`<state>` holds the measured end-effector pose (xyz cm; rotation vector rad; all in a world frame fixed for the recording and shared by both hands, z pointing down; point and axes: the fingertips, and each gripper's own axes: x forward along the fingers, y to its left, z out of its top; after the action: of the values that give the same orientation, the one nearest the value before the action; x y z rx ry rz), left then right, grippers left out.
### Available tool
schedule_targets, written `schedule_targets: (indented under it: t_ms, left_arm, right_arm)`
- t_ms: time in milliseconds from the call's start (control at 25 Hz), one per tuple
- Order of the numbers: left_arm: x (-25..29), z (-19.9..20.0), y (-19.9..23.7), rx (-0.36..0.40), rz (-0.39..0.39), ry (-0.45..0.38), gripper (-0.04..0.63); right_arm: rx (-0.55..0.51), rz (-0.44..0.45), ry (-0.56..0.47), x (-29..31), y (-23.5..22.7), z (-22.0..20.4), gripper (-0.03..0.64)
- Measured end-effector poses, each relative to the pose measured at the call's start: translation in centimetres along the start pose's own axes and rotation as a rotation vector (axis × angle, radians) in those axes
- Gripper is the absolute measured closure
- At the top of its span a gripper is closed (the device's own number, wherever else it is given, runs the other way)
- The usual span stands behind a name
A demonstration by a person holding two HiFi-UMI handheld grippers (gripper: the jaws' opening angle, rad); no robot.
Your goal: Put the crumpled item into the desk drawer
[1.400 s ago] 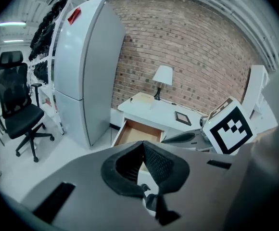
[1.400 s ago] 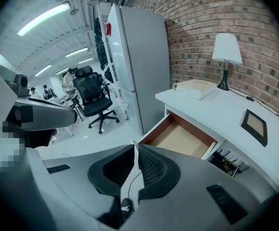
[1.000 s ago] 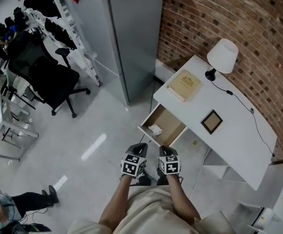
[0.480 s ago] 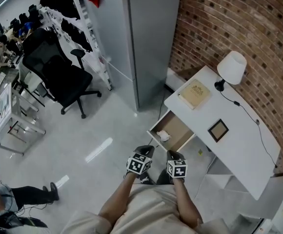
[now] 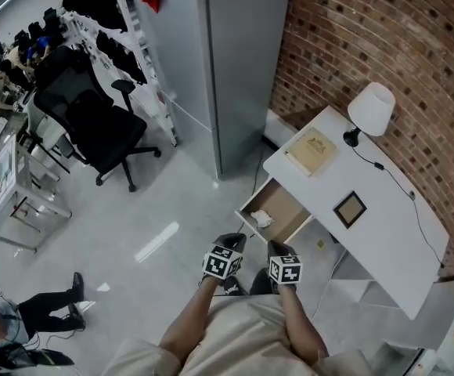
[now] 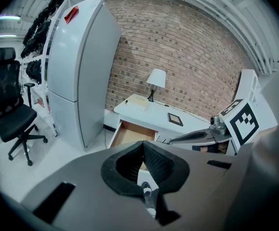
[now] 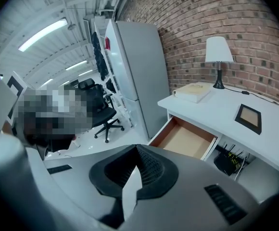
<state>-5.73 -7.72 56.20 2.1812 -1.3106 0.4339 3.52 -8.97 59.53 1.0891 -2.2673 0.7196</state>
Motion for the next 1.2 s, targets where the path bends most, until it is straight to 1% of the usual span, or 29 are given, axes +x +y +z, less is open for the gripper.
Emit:
schedule_targets:
  t_ms: [280, 520, 760, 1200]
  left_arm:
    - [-0.3, -0.3, 0.6, -0.021, 0.016, 0.003, 0.580]
    - [-0.2, -0.8, 0.4, -0.015, 0.012, 0.019, 0.580]
    - [0.0, -0.9, 0.0, -0.017, 0.009, 0.016, 0.580]
    - [0.0, -1.4, 0.1, -0.013, 0.010, 0.023, 0.580]
  right_arm:
    - [0.013, -0.004, 0.020, 0.4, -0.2, -0.6, 0.591]
    - [0.028, -0.002, 0.038, 0.3, -0.6, -1.5, 0.591]
    - [0.000, 0.013, 0.056, 0.3, -0.4, -1.9, 0.591]
    - [0.009, 0.021, 0.054, 0.4, -0.3, -2.2, 0.591]
